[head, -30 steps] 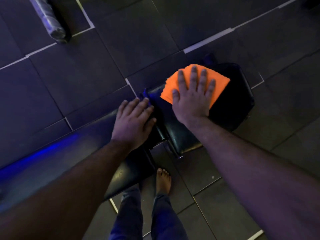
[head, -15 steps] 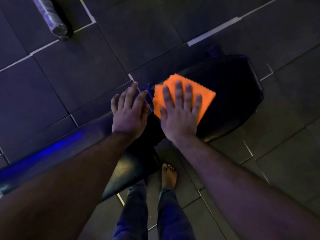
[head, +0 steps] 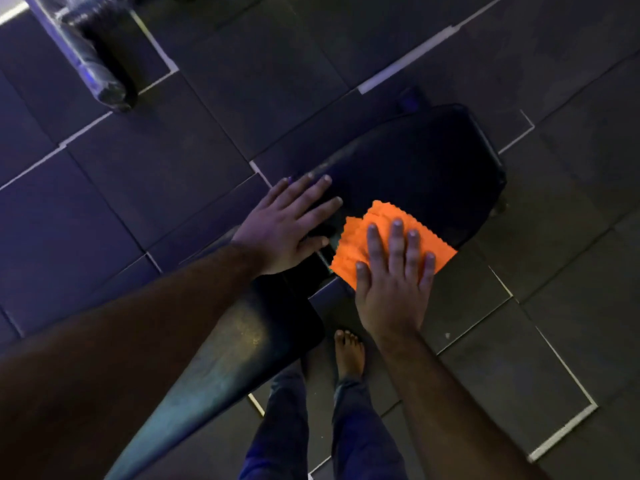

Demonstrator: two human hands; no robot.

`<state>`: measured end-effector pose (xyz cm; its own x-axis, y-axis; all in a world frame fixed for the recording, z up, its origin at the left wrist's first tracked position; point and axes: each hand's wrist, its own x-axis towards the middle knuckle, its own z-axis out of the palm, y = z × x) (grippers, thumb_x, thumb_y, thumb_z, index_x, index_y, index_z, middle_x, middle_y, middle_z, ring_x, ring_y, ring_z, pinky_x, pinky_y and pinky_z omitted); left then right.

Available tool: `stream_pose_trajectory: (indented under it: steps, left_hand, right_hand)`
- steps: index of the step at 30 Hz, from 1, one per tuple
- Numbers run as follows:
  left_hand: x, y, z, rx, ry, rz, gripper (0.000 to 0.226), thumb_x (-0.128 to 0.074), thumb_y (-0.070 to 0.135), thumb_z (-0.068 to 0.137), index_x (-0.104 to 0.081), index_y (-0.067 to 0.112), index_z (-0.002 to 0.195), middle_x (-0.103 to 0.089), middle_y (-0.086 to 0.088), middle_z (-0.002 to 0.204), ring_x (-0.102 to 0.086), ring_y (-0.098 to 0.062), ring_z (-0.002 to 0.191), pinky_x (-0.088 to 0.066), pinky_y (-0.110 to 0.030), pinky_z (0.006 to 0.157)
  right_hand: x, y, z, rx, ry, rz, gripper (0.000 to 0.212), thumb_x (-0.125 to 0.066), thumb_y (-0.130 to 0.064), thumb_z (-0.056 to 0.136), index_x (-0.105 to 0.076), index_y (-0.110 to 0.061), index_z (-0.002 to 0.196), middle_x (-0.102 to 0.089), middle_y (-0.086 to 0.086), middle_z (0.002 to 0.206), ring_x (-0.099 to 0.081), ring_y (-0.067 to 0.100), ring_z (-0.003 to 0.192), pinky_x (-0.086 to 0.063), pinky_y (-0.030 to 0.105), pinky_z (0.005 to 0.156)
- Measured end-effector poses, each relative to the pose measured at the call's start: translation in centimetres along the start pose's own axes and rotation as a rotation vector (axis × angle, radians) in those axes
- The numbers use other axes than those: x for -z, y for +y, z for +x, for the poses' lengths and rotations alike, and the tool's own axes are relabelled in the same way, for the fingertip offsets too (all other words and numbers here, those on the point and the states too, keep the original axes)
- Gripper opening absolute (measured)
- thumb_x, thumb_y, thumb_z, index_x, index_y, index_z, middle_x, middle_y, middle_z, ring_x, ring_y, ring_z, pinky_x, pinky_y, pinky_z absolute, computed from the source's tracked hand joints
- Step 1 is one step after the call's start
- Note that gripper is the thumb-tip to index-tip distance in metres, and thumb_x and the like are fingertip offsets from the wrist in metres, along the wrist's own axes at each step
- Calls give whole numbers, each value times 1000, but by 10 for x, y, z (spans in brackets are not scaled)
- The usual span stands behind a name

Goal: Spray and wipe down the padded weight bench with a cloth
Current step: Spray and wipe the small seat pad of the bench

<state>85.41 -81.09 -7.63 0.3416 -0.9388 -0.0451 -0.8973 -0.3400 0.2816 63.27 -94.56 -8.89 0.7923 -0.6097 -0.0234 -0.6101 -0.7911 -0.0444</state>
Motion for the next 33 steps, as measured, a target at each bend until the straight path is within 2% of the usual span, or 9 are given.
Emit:
stream_pose_trajectory:
  steps: [3,7,11,15,19,23,27,30,33]
  left_hand:
    - [-10,-13,8,-168,-95,71,76,-43,61,107,-23,30,173,-13,-11,182,-12,-38,167,-16,-55,134]
    - [-20,-27,8,-220,-110,78,81,-35,67,106,-7,34,175,-5,-10,183,-3,-36,168,-11,-53,134]
    - [-18,-29,9,-226,-121,62,78,-27,69,108,2,38,174,1,-9,183,0,-36,168,-5,-51,135]
    - [-15,-30,8,-217,-145,23,72,-18,69,110,3,39,173,5,-6,182,6,-32,168,4,-44,135]
    - [-20,-30,4,-206,-75,21,70,-25,62,113,-13,30,174,-9,-9,183,-5,-32,169,-2,-47,136]
    - [-20,-28,1,-214,-20,18,71,-26,61,113,-26,20,172,-20,-12,180,-20,-33,166,-12,-54,135]
    - [-11,-27,1,-214,-1,-18,67,-37,54,113,-39,14,167,-29,-15,176,-29,-36,163,-19,-59,133]
    - [-7,-29,-2,-287,125,-7,49,-58,33,110,-62,7,151,-54,-17,162,-47,-39,153,-32,-62,128]
    - [-3,-35,-10,-312,225,-5,27,-65,27,106,-79,9,120,-73,-14,135,-63,-39,139,-40,-60,123]
  right_hand:
    - [15,29,72,-159,82,44,69,-38,-55,107,-19,-33,169,-12,7,179,-15,35,163,-17,63,128]
    - [35,51,161,-345,146,81,69,-33,-56,104,-21,-33,168,-16,8,178,-16,38,163,-19,69,124]
    - [18,19,99,-317,161,80,73,-40,-53,104,-16,-31,169,-12,9,178,-12,35,164,-17,67,126]
    - [-15,-32,-10,-221,39,109,73,-46,-51,107,-16,-30,170,-6,9,179,-3,35,165,-14,68,126]
    - [-18,-29,-2,-140,36,73,70,-43,-54,108,-15,-36,170,-5,6,179,-4,34,165,-10,71,126]
    - [9,-9,92,-160,110,52,66,-39,-52,107,-20,-37,168,-12,6,179,-11,35,164,-11,71,125]
    - [31,-18,175,-144,49,7,64,-32,-53,107,-22,-35,167,-10,9,178,-7,38,164,-7,71,125]
    - [30,-28,171,37,-5,-40,62,-30,-52,107,-27,-34,166,-18,9,177,-13,38,163,-8,70,126]
    - [21,-31,131,328,-16,-58,62,-37,-50,106,-28,-34,166,-22,6,176,-17,37,162,-12,68,126]
